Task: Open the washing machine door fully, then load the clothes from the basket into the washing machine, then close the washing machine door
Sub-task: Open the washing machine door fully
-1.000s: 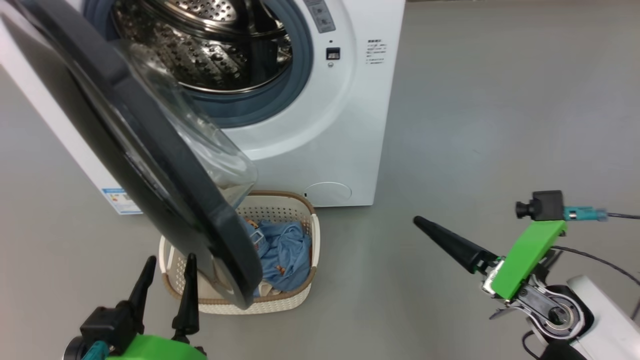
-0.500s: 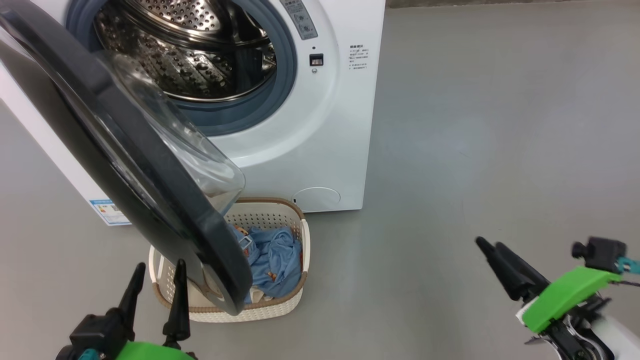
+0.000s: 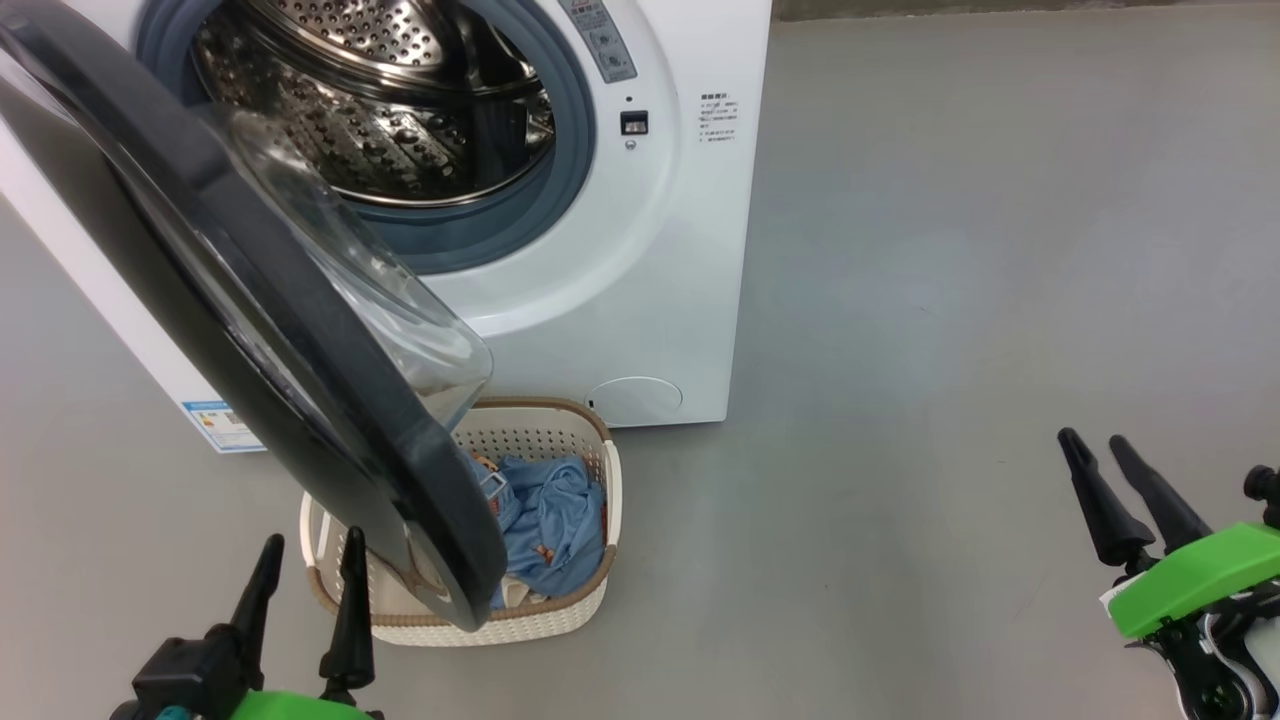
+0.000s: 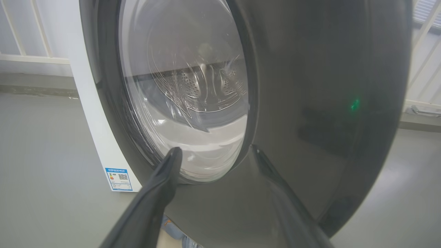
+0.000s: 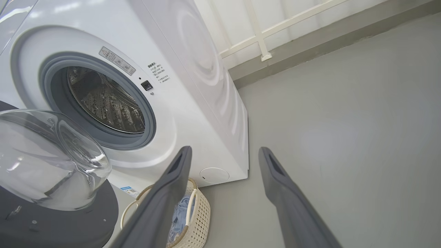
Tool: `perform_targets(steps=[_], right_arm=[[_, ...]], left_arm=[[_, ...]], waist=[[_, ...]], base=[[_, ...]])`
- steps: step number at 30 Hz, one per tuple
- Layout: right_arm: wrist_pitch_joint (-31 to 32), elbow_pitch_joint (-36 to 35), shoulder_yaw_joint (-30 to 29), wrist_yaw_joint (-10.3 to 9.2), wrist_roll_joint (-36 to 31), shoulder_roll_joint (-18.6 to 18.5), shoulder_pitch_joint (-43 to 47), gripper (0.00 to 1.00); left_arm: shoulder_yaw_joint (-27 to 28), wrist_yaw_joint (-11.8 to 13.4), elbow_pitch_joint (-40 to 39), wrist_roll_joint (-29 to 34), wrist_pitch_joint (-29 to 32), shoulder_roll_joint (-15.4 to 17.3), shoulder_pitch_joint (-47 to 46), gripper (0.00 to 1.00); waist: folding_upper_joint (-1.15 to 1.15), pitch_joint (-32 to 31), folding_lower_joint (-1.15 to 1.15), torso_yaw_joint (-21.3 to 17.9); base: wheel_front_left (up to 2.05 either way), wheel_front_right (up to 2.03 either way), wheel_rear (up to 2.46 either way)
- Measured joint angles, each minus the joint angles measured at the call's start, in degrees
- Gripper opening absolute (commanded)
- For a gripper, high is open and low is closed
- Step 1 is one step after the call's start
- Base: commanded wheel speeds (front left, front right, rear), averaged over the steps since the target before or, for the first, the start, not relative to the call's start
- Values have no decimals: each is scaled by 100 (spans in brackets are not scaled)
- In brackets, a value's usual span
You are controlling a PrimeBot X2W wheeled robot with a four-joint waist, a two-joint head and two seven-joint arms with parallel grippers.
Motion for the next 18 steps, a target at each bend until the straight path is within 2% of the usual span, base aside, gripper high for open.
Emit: perform_targets(steps=[8, 18], right_arm=[[-1, -333, -1256, 0, -1518, 531, 587, 100], [-1, -476, -1983, 0, -2681, 999, 1083, 100]], left_arm=[[24, 0, 1, 1, 0, 1, 1, 100], [12, 0, 1, 1, 0, 1, -1, 100]], waist=[[0, 8, 0, 48], [0, 27, 0, 108]], base=[[0, 0, 0], [0, 0, 0]])
